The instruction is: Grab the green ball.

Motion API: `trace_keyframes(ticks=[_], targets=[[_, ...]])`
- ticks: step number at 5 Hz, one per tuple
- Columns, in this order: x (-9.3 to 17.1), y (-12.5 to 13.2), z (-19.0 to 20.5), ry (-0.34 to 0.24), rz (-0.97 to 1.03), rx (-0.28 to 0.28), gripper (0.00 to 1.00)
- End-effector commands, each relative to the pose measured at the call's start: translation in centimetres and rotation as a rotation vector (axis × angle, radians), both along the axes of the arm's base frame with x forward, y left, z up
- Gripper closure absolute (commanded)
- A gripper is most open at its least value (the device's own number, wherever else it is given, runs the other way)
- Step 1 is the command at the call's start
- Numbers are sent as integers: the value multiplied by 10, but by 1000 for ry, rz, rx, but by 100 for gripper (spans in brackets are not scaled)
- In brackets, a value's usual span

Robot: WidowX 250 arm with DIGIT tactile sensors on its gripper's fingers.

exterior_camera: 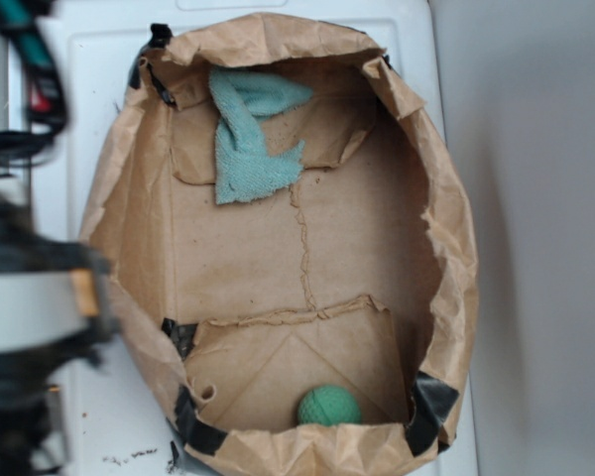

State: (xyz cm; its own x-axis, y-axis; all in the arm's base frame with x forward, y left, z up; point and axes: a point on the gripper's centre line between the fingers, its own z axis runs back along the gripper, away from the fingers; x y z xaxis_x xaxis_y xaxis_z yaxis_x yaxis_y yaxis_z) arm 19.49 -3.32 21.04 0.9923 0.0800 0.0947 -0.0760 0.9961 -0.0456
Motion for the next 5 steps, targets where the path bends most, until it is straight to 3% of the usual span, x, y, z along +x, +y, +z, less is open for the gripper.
trace_keyframes(ticks=[1,3,4,5], targets=[[52,9,2,-50,-64,-29,0],[73,59,-8,-153,-487,-34,0],[87,70,-27,-165,-618,-34,0],[88,53,-43,-191,-752,-23,0]])
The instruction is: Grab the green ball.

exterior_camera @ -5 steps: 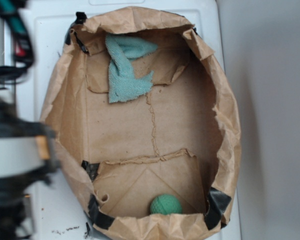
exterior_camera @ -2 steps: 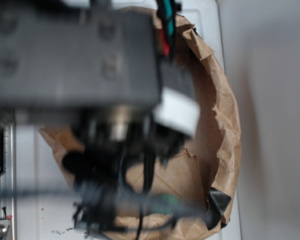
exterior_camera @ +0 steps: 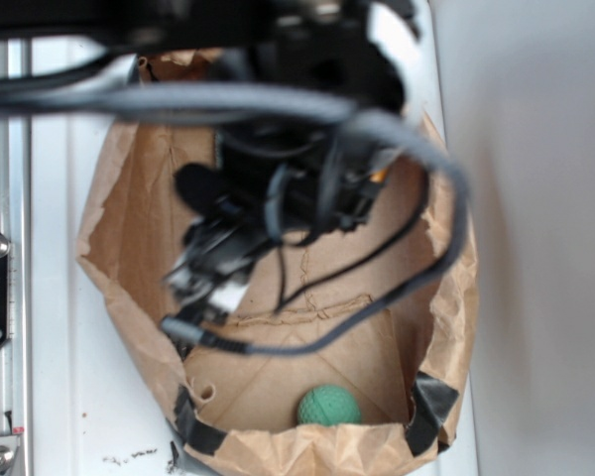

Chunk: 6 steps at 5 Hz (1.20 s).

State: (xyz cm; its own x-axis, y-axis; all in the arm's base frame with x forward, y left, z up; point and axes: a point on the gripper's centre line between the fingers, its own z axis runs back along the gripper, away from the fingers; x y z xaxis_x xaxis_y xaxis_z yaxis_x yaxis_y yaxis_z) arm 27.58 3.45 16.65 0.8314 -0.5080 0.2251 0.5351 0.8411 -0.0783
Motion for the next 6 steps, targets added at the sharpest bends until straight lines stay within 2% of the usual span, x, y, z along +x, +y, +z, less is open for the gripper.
trace_keyframes(ticks=[1,2,3,6], targets=[[6,-36,-22,-92,-181,5,0],[7,-52,-42,-70,-217,0,0],[10,-58,-45,-44,-131,25,0],[10,-58,-45,-44,-131,25,0]])
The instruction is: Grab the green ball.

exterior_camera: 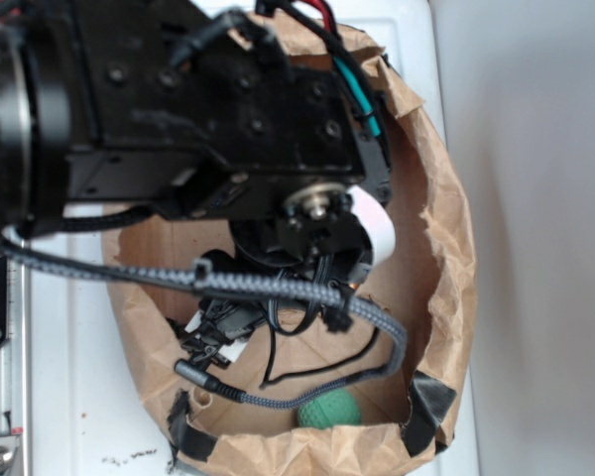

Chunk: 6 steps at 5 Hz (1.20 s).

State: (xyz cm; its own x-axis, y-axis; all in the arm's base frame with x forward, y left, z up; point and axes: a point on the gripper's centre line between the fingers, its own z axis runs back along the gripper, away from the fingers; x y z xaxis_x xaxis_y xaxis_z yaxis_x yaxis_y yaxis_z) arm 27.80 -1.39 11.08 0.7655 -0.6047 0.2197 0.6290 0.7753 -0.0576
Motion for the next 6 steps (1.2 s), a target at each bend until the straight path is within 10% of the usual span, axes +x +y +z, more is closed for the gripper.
trace_keyframes(ticks=[1,3,6], targets=[[5,4,25,-87,-73,-53,0],[20,24,38,-124,-102,-131,0],[11,-10,-33,-220,-223,-20,0]])
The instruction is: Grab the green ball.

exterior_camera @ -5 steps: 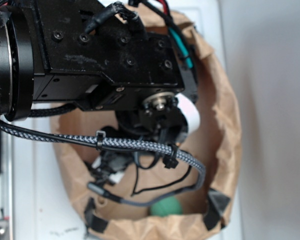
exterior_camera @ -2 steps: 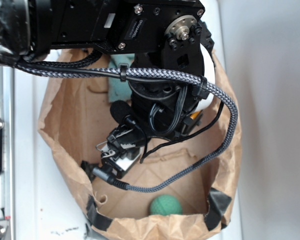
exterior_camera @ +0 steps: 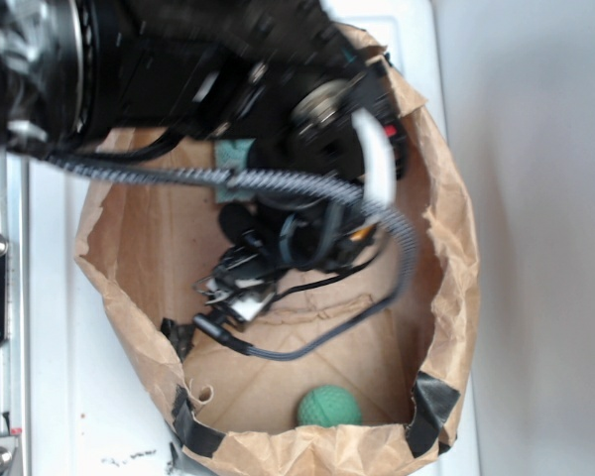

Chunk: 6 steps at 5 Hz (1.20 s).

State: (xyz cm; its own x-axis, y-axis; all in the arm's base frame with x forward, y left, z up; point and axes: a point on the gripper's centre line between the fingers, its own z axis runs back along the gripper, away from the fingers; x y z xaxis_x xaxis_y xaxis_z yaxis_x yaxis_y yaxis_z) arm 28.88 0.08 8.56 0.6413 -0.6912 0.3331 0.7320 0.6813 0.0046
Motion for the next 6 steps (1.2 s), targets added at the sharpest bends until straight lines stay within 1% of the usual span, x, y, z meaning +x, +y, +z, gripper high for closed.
trace_keyframes(ticks=[1,2,3,4,5,6], targets=[[-7,-41,-6,-118,-178,-41,0],[0,-52,-1,-125,-213,-92,0],[7,-70,4,-122,-231,-112,0],[10,-92,-7,-98,-272,-107,0],[5,-111,-11,-76,-325,-112,0],[6,-126,-16,-72,-344,-130,0]])
